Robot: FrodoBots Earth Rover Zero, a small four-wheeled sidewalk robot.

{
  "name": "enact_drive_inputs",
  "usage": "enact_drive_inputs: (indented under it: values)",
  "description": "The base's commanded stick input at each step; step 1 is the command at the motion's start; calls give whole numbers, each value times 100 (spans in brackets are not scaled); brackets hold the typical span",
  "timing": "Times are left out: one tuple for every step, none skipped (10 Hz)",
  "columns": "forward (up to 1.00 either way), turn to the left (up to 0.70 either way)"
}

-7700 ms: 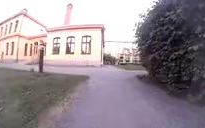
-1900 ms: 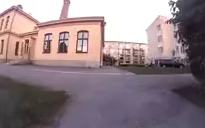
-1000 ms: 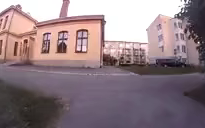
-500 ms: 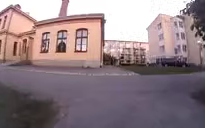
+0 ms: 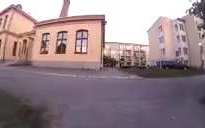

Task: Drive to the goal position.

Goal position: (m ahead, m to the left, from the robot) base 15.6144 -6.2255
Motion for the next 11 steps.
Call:
enact_drive_inputs:
  values:
    - [50, -38]
    - [50, -51]
    - [50, -51]
    - [50, -35]
    - [50, -1]
    - [50, -1]
    - [50, -1]
    - [50, -1]
    - [50, -1]
    - [50, -1]
    - [50, -1]
